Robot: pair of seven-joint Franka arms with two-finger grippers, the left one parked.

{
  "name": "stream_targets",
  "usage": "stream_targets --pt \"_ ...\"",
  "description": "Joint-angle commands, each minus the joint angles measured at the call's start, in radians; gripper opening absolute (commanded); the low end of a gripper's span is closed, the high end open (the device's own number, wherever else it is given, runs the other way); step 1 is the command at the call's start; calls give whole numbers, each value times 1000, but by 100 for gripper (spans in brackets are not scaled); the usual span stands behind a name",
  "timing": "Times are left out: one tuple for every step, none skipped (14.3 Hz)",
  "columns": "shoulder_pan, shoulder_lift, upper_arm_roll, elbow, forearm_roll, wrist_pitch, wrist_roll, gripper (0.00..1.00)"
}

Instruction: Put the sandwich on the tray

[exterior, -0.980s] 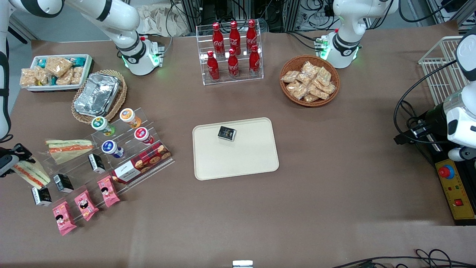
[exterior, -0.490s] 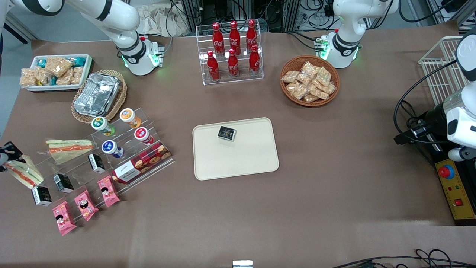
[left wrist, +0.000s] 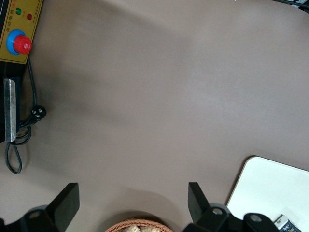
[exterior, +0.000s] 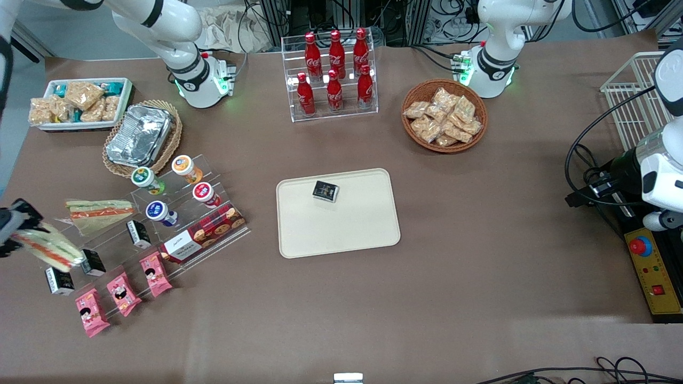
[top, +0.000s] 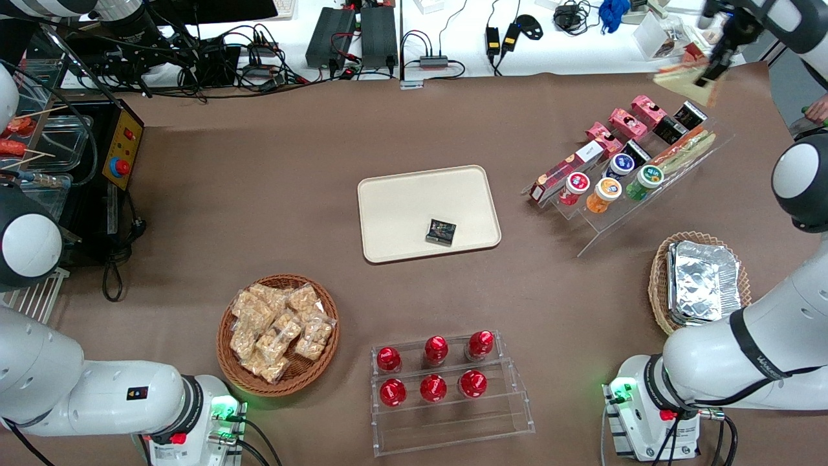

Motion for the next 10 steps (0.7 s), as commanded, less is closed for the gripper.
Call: stream_targets --pt "98 -48 43 1 15 -30 -5 16" --pt "143 -45 56 1 18 -29 -5 17" --pt "196 -43 62 -1 27 -29 11 17" --pt "267 -34 62 -1 18 -26 38 17" --pt "322 -21 62 -1 18 -20 90 17" --pt "362 -2 63 1 22 -15 151 17" --pt "413 16 63 -1 22 -9 197 17" --pt "459 39 63 1 24 9 233 17" --pt "509 62 63 -1 24 46 274 20" --pt "562 84 63 -1 22 80 319 24"
